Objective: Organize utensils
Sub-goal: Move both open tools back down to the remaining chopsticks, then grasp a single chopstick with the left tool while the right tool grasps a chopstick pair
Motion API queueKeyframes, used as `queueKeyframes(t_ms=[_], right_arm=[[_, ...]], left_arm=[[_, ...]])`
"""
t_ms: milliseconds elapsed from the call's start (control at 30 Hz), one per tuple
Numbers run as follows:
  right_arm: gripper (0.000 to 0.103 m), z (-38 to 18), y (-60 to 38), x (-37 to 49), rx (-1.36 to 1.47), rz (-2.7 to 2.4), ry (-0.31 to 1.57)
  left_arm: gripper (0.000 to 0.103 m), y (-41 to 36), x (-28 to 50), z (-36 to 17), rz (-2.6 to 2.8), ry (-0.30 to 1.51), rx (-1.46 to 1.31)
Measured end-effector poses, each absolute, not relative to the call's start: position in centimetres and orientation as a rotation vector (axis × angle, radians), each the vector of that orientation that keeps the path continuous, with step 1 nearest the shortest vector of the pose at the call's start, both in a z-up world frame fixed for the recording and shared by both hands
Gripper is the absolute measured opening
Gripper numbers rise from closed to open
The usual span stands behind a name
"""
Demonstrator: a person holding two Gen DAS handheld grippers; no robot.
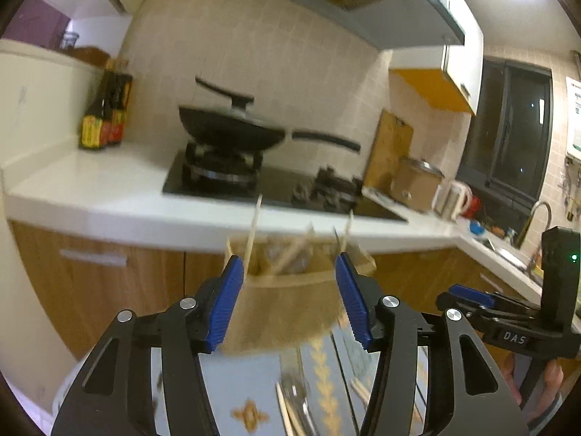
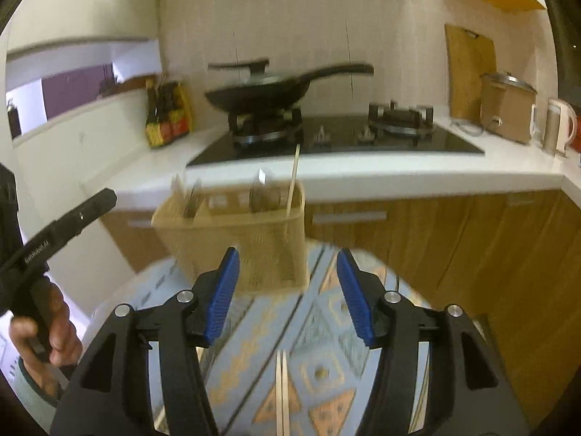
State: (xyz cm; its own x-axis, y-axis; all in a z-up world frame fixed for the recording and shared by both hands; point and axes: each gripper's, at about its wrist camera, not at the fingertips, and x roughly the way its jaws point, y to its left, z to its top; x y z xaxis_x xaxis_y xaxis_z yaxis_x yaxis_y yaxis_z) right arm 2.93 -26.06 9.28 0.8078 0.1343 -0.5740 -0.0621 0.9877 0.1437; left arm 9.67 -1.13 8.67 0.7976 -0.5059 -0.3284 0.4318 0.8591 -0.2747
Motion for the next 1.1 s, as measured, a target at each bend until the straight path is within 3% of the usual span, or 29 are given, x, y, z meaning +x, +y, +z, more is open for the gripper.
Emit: queueKeyframes(t_ms=[267,500,700,933,1100], right_arm=[[0.053,3.8,-23.8,1.0,0.059,0.057,0.889],[0.052,0.4,-24.5,0.6,0.129,0.016,1.012],[0.044,-2.0,-24.2,0.7,0.127,0.009,1.108],[0.038,-3.5,-24.0,0.8,0.116,0.007,1.153],[0.037,-3.8,-23.2,1.1,0.058,-0.007,1.159]], left_arm=[[0.052,-1.7,6.1,4.0,-0.483,0.639,-0.083],[0.05,-2.2,5.9,-0.8,-0.485,0.848,-0.028],[0.05,-3.7,5.6,-3.6,-0.51,0.967,0.058],[0.035,-5.1,5.7,-5.2,-0.487,1.039,0.126],[0.034,-5.7,6.0,-5.4,-0.475,1.058,0.162]])
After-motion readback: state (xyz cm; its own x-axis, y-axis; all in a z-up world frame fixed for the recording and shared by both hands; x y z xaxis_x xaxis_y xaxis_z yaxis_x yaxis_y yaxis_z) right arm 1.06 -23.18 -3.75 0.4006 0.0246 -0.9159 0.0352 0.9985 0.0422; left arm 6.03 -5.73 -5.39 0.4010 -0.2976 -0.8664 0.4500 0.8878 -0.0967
